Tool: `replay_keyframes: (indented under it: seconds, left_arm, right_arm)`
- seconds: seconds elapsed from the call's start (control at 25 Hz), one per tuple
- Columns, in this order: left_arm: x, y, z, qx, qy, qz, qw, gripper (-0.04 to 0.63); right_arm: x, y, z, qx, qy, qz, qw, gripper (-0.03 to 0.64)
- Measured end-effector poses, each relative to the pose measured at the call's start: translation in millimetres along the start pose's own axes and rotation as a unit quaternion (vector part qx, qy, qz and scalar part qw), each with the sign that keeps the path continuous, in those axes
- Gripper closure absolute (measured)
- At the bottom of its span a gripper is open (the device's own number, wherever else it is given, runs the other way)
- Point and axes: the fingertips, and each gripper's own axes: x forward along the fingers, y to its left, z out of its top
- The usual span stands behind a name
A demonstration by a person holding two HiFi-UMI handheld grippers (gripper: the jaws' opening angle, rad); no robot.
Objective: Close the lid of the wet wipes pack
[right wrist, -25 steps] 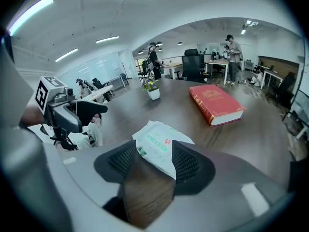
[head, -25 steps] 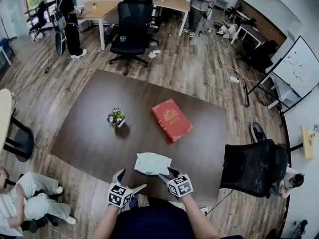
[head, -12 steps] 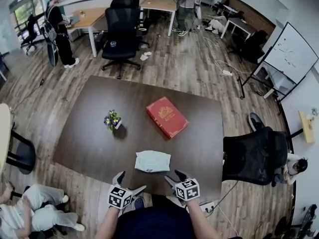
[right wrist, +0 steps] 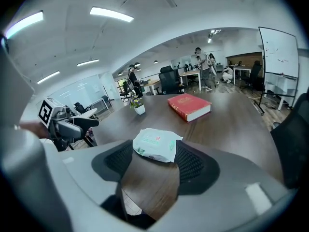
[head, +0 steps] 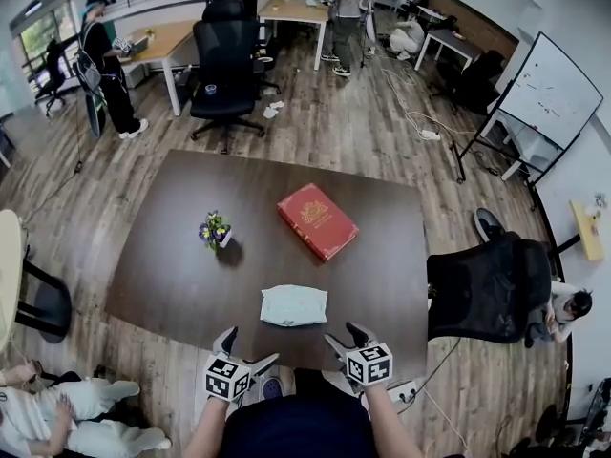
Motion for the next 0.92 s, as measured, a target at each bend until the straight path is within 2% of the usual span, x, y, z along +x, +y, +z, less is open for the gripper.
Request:
replay_keyframes:
  seconds: [0.16, 0.92]
  left_arm:
    - [-0.9, 0.3, 1.3, 0.012, 0.002, 0.001, 0.9999, 0.054]
    - [-5.9, 7.9, 5.3, 0.006, -0.002, 0.006, 1.0, 0.054]
  right_arm:
    - [-3.5, -0.1, 3.4, -0.001, -0.009, -0.004, 1.0, 0.324]
    - [-9.6, -0.6, 2.4, 0.009, -0.009, 0.005, 1.0, 0.321]
